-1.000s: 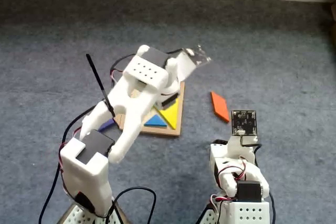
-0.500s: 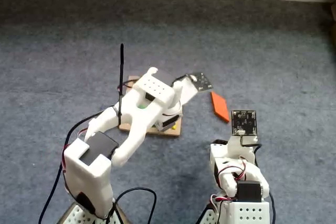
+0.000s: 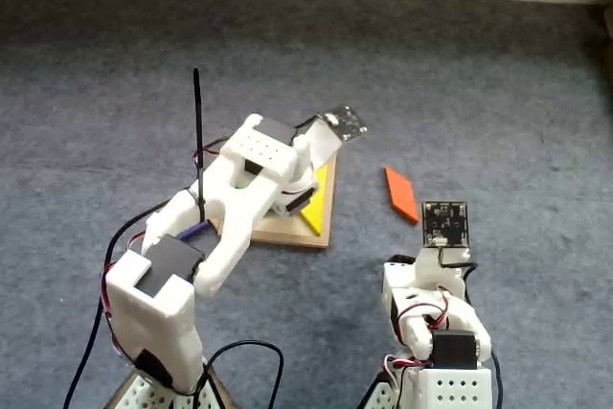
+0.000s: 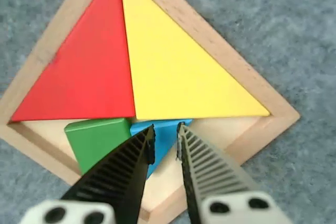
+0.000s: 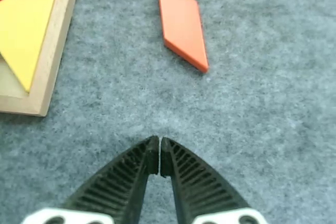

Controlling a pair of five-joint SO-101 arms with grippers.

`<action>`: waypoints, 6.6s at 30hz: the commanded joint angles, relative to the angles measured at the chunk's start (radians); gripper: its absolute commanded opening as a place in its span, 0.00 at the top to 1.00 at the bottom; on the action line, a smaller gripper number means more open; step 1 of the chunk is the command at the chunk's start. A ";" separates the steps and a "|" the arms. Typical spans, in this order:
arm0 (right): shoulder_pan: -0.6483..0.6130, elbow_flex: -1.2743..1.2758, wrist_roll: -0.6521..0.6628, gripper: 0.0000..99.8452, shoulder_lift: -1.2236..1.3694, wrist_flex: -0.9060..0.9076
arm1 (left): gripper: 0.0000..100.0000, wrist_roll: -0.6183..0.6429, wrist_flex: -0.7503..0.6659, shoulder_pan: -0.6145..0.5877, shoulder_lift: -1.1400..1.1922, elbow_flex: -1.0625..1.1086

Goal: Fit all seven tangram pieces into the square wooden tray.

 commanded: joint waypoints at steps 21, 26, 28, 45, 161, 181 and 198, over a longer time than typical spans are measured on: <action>0.012 0.111 -0.005 0.97 -0.021 -0.001 | 0.76 0.005 0.164 -0.308 -0.460 0.124; 0.012 0.111 -0.005 0.97 -0.021 -0.001 | 0.75 0.006 -0.031 -0.435 -0.409 0.228; 0.012 0.111 -0.005 0.97 -0.021 -0.001 | 0.75 0.006 -0.107 -0.461 -0.360 0.251; 0.012 0.111 -0.005 0.97 -0.021 -0.001 | 0.75 0.005 0.012 -0.390 -0.008 0.071; 0.012 0.111 -0.005 0.97 -0.021 -0.001 | 0.90 0.005 0.222 -0.331 -0.010 -0.064; 0.012 0.111 -0.005 0.97 -0.021 -0.001 | 0.85 0.006 0.229 -0.335 -0.008 -0.073; 0.012 0.111 -0.005 0.97 -0.021 -0.001 | 0.96 0.006 0.190 -0.335 -0.001 -0.065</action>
